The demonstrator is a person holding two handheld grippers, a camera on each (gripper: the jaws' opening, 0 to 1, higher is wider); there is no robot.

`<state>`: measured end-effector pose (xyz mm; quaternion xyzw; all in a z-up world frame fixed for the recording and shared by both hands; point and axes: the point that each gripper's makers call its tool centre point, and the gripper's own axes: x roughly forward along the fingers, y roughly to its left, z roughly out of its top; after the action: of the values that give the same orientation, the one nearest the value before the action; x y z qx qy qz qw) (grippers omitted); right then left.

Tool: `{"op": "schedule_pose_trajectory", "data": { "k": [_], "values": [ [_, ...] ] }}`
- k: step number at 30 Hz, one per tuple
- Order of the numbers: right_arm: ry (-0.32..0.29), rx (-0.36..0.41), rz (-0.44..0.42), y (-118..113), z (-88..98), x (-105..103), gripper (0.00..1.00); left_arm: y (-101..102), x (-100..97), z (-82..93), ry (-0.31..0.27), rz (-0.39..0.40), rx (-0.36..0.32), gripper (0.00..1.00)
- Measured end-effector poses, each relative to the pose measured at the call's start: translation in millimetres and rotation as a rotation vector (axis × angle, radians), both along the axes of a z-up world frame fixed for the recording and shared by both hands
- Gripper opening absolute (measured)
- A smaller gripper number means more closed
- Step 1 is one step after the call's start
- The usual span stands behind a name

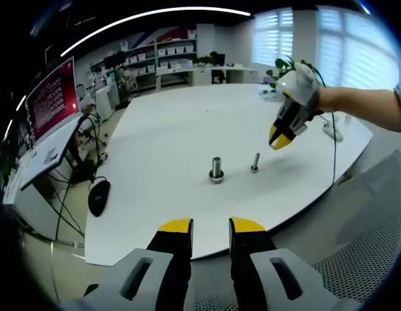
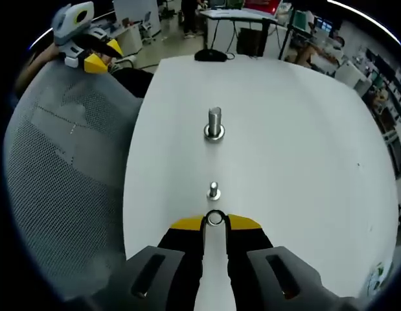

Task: Place the washer onto the threaded stud by aligning its center hole with the stud, sliding it down to the base, and recovering from edge contact or off-axis alignment until the washer reaches the visible bottom stop.

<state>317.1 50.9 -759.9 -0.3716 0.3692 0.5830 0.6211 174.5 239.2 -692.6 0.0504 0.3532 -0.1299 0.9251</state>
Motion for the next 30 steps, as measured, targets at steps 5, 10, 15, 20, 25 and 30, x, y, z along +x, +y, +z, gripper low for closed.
{"op": "schedule_pose_trajectory", "data": {
  "k": [5, 10, 15, 20, 25, 30],
  "values": [
    [-0.029, -0.023, 0.055, 14, 0.3, -2, 0.14, 0, 0.3, 0.3, -0.003, -0.001, -0.003, 0.2],
    [-0.04, -0.05, 0.073, 22, -5.0, 1, 0.14, -1, 0.6, 1.3, -0.009, -0.002, -0.004, 0.2],
    [-0.037, -0.091, 0.087, 24, -15.5, 2, 0.14, -1, 0.5, 1.0, -0.008, -0.003, -0.005, 0.2],
    [-0.034, -0.104, 0.091, 27, -20.7, 4, 0.14, 0, 0.5, 0.9, -0.008, 0.002, -0.002, 0.19],
    [-0.028, -0.126, 0.101, 27, -27.5, 4, 0.14, 0, 0.5, 1.1, -0.009, 0.002, -0.003, 0.19],
    [-0.018, -0.166, 0.11, 27, -41.7, 7, 0.14, 1, 1.0, 1.7, -0.012, 0.007, -0.005, 0.19]
  ]
}}
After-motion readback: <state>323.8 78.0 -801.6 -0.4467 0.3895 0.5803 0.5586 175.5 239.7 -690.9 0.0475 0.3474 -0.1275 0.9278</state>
